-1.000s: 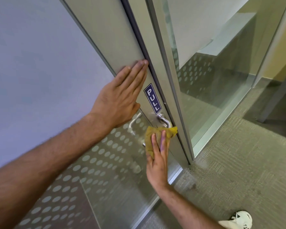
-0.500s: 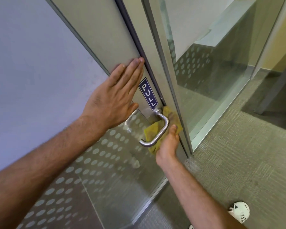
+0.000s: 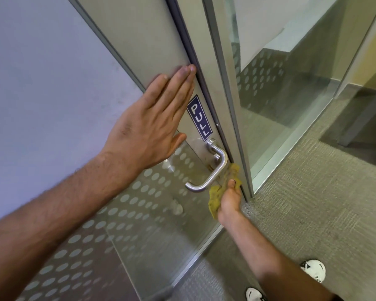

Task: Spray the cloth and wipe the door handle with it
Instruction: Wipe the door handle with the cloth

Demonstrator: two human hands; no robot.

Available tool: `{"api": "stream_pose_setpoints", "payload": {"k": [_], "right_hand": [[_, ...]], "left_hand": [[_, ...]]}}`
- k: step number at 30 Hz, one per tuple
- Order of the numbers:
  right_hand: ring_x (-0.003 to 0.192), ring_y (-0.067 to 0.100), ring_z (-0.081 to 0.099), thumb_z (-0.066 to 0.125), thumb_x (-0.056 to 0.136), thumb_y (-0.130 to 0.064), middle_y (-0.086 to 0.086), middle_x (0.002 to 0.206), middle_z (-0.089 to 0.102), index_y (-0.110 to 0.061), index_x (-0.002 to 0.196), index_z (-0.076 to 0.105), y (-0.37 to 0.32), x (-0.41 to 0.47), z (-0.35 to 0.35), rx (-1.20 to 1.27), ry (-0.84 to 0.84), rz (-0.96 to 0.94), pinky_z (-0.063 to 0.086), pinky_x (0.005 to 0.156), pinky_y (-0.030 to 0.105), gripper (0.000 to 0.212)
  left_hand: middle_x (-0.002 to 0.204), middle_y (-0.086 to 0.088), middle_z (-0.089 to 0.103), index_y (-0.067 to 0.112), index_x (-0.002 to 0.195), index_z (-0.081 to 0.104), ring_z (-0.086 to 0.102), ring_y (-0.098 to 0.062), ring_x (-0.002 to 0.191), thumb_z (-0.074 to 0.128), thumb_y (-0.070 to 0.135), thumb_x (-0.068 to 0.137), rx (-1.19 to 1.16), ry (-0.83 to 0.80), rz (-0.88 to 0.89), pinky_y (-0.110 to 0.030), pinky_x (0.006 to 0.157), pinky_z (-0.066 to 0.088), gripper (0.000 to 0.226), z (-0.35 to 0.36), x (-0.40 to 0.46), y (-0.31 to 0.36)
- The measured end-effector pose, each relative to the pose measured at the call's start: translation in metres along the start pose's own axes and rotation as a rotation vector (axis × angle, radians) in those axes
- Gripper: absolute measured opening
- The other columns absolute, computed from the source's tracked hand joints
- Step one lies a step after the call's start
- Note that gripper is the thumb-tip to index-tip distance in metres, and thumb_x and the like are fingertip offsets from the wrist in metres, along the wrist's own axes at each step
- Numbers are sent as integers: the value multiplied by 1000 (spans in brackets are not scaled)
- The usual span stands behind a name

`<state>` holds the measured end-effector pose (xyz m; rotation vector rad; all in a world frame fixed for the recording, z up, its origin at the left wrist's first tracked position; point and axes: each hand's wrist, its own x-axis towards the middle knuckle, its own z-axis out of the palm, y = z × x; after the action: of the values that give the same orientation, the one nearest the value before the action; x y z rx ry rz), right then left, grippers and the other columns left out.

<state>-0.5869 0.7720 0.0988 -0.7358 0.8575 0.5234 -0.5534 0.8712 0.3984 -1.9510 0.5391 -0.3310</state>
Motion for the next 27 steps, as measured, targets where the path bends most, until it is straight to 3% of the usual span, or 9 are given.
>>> {"api": "stream_pose_setpoints", "payload": {"k": [2, 4, 5, 10, 14, 16, 20, 24, 27], "right_hand": [[72, 22, 74, 32, 101, -61, 6, 96, 73, -31, 129, 51, 5, 22, 13, -15, -24, 32, 54, 60, 33, 46], [134, 31, 54, 30, 105, -52, 8, 153, 49, -34, 154, 31, 11, 39, 27, -31, -45, 50, 45, 106, 49, 52], [144, 31, 41, 31, 107, -46, 6, 163, 35, -37, 157, 23, 13, 43, 33, -9, -56, 20, 33, 117, 52, 52], [134, 23, 54, 54, 101, -20, 4, 152, 52, -26, 153, 35, 46, 4, 41, -2, -159, -367, 40, 115, 44, 56], [150, 17, 32, 55, 93, -24, -24, 161, 31, -57, 147, 33, 65, -30, 49, -232, -300, -853, 29, 118, 21, 66], [155, 22, 17, 54, 97, -25, -34, 163, 12, -57, 150, 21, 61, -20, 51, -357, -343, -1045, 22, 123, 27, 70], [154, 26, 10, 43, 105, -44, -24, 167, -4, -44, 157, 11, 52, 19, 30, -658, -354, -1435, 20, 124, 40, 62], [150, 41, 23, 38, 106, -40, -21, 168, -4, -44, 157, 10, 60, 42, 9, -815, -322, -1400, 37, 113, 54, 59], [150, 26, 28, 50, 99, -25, -3, 170, 9, -41, 156, 15, 75, 51, -14, -804, -255, -1109, 42, 109, 46, 69]], "left_hand": [[173, -27, 1, -13, 162, 1, 8, -36, 162, 7, 61, 102, -5, -1, -8, -47, 130, 6, 96, 3, 0, 0], [173, -27, 1, -14, 162, 0, 8, -36, 162, 6, 62, 101, -15, 0, -11, -47, 130, 4, 97, 3, 0, 0], [173, -28, 1, -14, 162, 0, 8, -36, 162, 6, 62, 101, -18, 2, -9, -47, 130, 4, 98, 4, 0, 0], [173, -27, 3, -14, 162, 2, 9, -36, 162, 6, 63, 99, -25, 10, -6, -46, 130, 9, 99, 6, 0, 0], [173, -28, 2, -13, 162, 3, 8, -36, 162, 9, 64, 99, -31, 13, -4, -46, 130, 10, 100, 5, 0, 1], [173, -28, 2, -13, 162, 2, 8, -36, 162, 7, 65, 99, -37, 2, -9, -46, 131, 11, 101, 3, 0, -1], [172, -29, -2, -14, 162, -2, 5, -37, 162, 2, 65, 99, -37, -12, -1, -48, 131, 9, 101, 3, 0, -1], [172, -29, -2, -14, 162, -2, 4, -37, 162, -1, 64, 99, -39, -15, -1, -48, 130, 5, 100, 5, 0, 0], [172, -29, -3, -14, 162, -2, 4, -38, 162, 4, 64, 100, -49, -7, -9, -49, 130, 5, 99, 4, 0, 0]]}}
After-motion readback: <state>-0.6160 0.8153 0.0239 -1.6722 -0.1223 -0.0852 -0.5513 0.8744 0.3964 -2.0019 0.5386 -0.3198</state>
